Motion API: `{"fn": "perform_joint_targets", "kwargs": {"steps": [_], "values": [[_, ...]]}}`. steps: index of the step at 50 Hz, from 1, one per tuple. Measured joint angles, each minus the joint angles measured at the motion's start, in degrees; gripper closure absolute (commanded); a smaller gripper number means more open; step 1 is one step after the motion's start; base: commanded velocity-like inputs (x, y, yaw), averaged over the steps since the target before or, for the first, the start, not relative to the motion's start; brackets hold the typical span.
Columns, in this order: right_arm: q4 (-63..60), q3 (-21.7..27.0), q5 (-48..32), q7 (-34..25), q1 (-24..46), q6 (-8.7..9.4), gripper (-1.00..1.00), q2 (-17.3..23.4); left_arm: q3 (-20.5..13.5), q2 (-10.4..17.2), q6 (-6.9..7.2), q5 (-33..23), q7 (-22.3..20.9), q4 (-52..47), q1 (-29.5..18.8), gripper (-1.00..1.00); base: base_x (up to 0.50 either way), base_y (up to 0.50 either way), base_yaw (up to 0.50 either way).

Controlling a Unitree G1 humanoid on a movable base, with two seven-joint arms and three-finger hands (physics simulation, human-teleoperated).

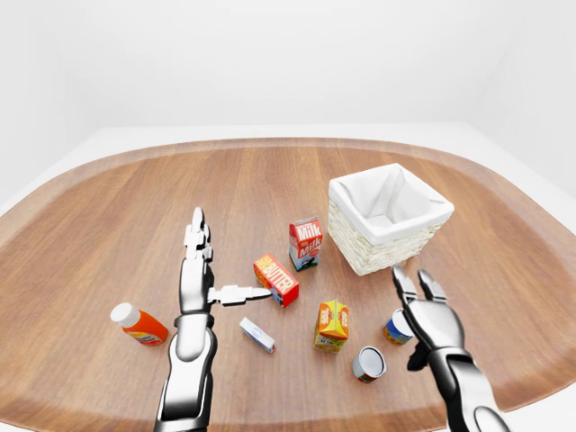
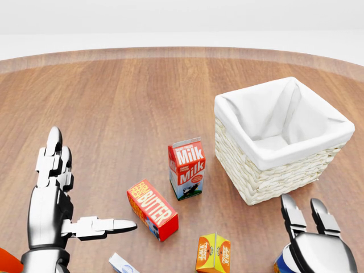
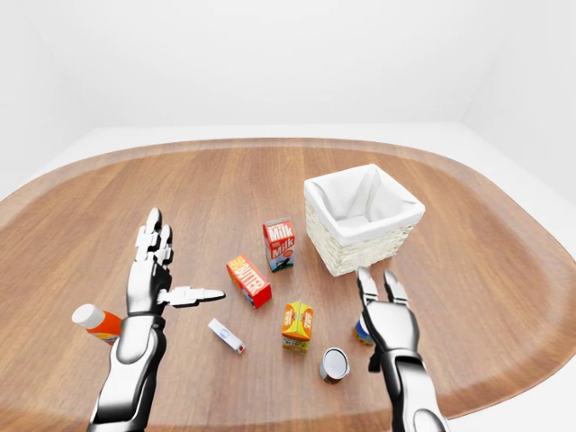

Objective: Pick up the alphabet soup and the tomato sauce, and put them in the basket.

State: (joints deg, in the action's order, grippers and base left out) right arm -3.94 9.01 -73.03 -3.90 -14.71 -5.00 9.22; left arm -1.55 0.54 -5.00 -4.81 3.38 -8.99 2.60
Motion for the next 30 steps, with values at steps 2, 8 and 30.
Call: {"fn": "perform_joint_targets", "kwargs": {"steps": [2,8,30], "values": [[0.5,-0.1,0.1,0.1,0.3,0.0,-1.0,0.1,0.0,0.0,0.0,0.0,0.0,-0.1,0.0,-1.0,0.0,0.0,0.0],[2.3,-0.5,0.3,0.7,1.4,0.0,-1.0,0.6,0.0,0.0,0.0,0.0,0.0,-0.2,0.0,-1.0,0.0,0.0,0.0],[7.0,-1.3,1.3,1.9,3.9,0.0,-1.0,2.2,0.0,0.0,0.0,0.0,0.0,-0.3,0.0,-1.0,0.0,0.0,0.0]]}}
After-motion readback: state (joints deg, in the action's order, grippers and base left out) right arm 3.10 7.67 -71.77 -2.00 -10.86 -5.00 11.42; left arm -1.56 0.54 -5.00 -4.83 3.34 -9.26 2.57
